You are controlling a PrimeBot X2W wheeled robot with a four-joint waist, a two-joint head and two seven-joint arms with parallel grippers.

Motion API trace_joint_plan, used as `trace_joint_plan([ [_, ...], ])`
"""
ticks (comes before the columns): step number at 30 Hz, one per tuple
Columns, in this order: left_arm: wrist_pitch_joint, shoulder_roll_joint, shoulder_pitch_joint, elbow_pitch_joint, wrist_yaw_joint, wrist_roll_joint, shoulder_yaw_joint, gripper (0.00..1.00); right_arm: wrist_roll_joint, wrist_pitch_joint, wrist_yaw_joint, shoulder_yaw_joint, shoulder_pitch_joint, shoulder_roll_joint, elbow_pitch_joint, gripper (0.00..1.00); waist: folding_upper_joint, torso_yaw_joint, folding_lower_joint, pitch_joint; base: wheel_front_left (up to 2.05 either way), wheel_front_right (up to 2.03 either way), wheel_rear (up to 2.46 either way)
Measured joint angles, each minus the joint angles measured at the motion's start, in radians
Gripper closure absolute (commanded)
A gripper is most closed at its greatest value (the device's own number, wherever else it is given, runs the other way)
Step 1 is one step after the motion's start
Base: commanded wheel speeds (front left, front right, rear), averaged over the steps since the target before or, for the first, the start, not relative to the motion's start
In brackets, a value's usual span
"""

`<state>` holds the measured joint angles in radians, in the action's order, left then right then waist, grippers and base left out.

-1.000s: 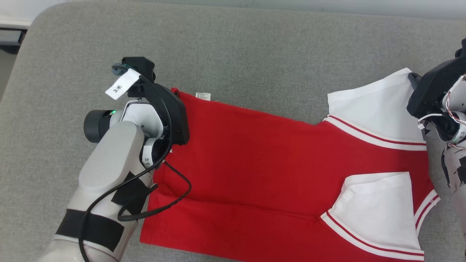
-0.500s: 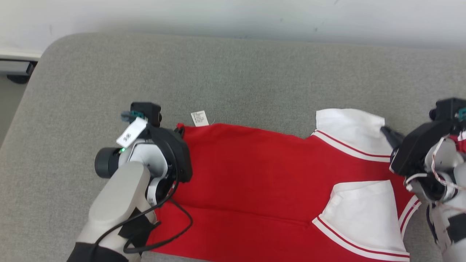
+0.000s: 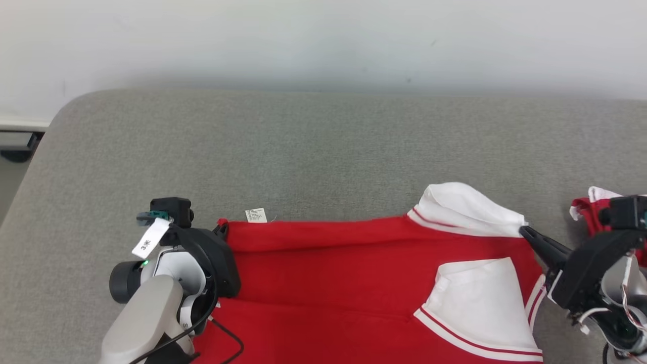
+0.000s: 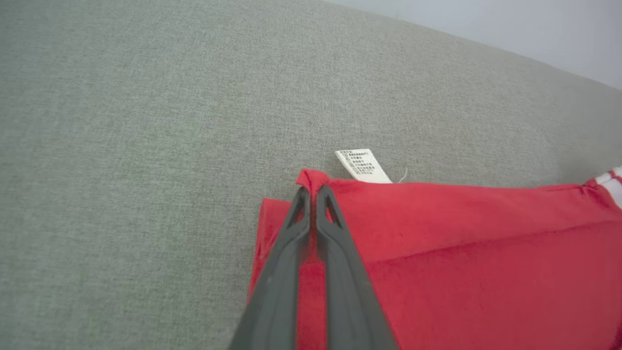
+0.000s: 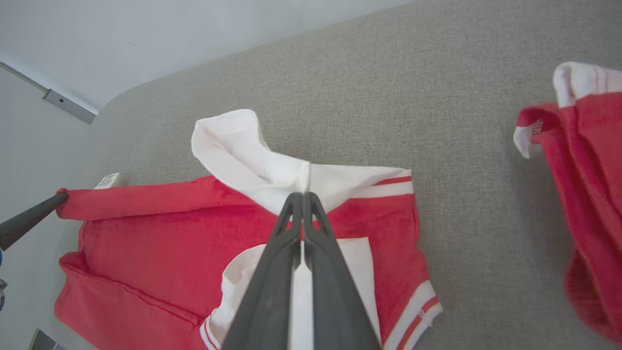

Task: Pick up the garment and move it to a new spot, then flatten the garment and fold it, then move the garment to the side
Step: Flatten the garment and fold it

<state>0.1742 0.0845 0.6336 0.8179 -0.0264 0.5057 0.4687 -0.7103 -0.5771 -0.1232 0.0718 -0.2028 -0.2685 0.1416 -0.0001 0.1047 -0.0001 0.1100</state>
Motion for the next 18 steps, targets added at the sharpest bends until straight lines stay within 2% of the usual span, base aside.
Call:
trace_joint_plan([
  [8,-0.028,-0.005,-0.038,-0.017,0.000,0.015,-0.009,1.00,-0.092,-0.042,0.000,0.059,0.151,-0.014,-0.169,1.00,-0.0001,-0.031,0.0000,-0.030,0.00,0.00,0.00],
  [18,-0.097,0.004,-0.095,-0.050,-0.008,0.033,-0.047,1.00,-0.144,-0.104,0.010,0.091,0.282,-0.016,-0.274,1.00,0.0000,-0.036,0.0001,-0.037,0.00,0.00,0.00],
])
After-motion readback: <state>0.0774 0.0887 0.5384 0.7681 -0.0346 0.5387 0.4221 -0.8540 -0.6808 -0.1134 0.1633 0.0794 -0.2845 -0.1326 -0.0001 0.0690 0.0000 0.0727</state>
